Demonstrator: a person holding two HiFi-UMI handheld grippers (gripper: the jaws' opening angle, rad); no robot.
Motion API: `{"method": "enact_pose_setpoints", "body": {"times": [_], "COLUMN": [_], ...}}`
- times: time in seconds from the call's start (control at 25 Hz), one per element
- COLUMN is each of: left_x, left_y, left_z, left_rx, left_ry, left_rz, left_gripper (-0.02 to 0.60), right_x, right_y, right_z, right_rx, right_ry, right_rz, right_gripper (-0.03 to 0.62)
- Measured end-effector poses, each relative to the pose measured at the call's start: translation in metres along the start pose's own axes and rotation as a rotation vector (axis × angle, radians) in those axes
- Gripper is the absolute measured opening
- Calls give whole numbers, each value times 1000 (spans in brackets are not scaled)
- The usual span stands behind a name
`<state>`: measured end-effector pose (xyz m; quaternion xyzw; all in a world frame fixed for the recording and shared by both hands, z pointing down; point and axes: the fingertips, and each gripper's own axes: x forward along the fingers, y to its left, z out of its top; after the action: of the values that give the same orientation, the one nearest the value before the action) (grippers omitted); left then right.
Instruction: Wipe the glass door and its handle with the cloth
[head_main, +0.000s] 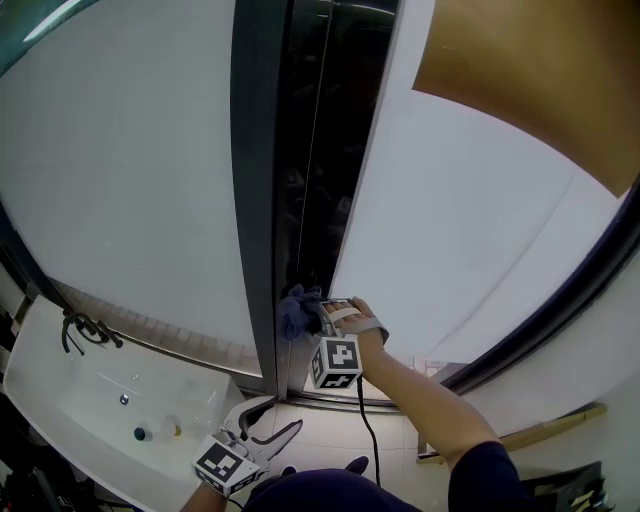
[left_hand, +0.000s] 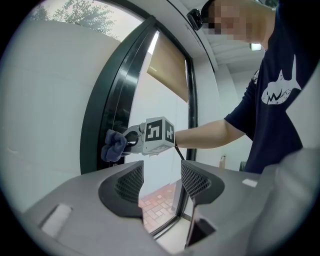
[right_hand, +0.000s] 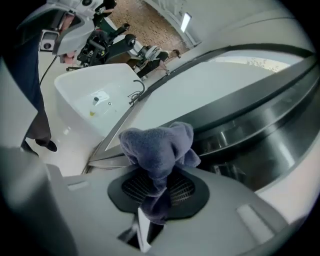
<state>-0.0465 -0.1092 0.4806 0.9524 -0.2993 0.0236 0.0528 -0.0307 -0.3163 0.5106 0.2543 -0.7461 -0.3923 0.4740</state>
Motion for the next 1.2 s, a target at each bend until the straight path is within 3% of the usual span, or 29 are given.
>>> {"method": "enact_pose_setpoints", "body": {"times": [0.28, 0.76, 0.88, 1.2], "left_x": [-2, 16, 18, 5], "left_y": [1, -8, -10, -1], "left_z": [3, 4, 10, 2], "left_rx": [-18, 8, 5, 7], "left_ry": [-8, -5, -12, 4], "left_rz": [2, -61, -67, -27], "left_gripper": [230, 230, 230, 230], "right_x": [-11, -58, -65, -63], "right_y": [14, 24, 28, 50], "right_z": [-29, -119, -127, -94], "right_rx": [-52, 72, 212, 821], "right_ry": [50, 179, 158, -91], "right_rz": [-11, -38, -26, 53], "right_gripper": [75, 75, 75, 75]}}
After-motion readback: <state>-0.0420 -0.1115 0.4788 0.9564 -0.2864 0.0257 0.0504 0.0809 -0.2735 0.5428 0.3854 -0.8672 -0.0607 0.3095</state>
